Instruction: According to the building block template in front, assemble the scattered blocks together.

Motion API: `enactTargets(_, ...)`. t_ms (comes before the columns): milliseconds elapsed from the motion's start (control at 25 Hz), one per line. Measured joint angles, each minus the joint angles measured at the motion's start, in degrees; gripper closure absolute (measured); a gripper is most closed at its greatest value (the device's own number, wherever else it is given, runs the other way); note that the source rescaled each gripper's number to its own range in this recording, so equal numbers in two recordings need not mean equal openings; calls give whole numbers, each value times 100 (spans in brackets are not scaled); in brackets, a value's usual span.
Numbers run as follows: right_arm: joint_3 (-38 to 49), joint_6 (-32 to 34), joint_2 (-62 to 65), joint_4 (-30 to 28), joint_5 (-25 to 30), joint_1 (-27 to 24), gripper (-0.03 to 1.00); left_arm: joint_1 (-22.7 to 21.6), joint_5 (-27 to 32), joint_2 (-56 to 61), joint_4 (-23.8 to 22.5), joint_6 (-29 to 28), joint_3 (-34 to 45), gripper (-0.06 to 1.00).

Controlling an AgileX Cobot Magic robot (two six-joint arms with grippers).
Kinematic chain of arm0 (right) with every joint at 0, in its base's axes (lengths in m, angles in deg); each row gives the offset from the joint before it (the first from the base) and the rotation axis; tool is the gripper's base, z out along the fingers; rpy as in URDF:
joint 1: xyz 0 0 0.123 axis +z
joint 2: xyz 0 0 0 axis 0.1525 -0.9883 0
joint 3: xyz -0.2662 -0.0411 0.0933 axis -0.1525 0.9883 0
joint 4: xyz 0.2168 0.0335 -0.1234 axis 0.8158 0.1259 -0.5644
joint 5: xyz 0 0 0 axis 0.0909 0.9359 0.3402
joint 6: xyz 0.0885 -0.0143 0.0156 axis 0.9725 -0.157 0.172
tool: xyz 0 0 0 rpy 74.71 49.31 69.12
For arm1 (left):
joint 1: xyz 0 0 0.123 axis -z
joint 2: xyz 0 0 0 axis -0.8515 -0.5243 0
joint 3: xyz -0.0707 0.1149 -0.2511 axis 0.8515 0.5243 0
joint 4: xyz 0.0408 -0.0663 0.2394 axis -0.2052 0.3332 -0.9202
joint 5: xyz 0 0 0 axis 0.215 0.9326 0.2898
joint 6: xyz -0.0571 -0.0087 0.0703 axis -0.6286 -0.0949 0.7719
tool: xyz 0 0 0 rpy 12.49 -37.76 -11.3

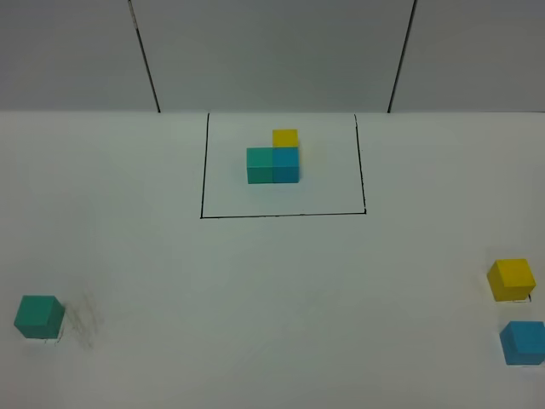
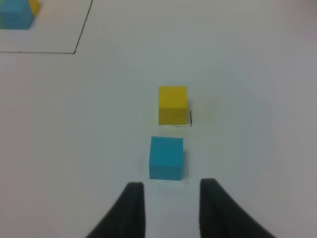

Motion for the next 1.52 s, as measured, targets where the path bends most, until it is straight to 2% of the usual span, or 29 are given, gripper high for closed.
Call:
enactTargets(1040, 0, 0, 0, 0, 0, 0, 93, 0, 0, -53, 0, 0, 0, 31)
enactTargets(1280, 0, 0, 0, 0, 0, 0, 93, 0, -421, -1403, 5, -188, -362, 31)
enactTargets(1520, 0, 0, 0, 0, 0, 0, 93, 0, -1037, -3688, 5, -442, -814, 31)
